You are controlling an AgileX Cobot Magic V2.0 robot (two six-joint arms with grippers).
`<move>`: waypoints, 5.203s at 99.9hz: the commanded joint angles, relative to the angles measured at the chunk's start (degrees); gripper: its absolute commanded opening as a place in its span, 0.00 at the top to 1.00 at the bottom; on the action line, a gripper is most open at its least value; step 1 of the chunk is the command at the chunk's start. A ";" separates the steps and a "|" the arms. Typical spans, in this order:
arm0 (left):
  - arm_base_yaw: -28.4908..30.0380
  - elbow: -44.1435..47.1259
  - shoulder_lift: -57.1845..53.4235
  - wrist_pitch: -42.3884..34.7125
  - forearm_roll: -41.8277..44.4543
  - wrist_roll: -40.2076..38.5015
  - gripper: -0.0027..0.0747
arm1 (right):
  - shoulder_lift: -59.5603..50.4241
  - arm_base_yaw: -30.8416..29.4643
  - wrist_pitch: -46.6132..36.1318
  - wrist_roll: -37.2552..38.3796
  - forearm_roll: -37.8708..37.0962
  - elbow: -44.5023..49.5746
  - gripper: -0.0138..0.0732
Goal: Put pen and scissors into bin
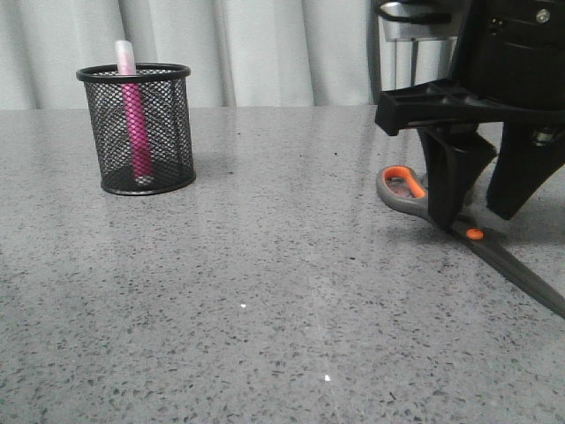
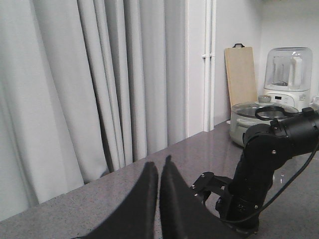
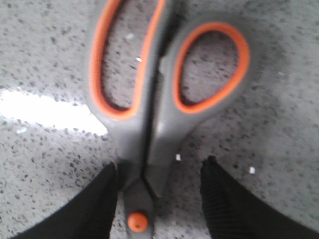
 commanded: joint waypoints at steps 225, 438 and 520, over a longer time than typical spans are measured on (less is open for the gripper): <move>-0.37 -1.35 0.33 0.45 -0.64 -0.51 0.99 | 17.06 14.08 -71.93 -3.30 -0.96 -21.56 0.92; 9.30 3.68 -15.57 21.47 45.16 -38.28 0.99 | -84.80 14.20 -28.11 -3.20 -23.22 31.31 0.92; 9.65 5.89 -15.16 18.99 57.19 -38.28 0.99 | -84.80 14.20 -28.11 -3.20 -23.22 31.31 0.92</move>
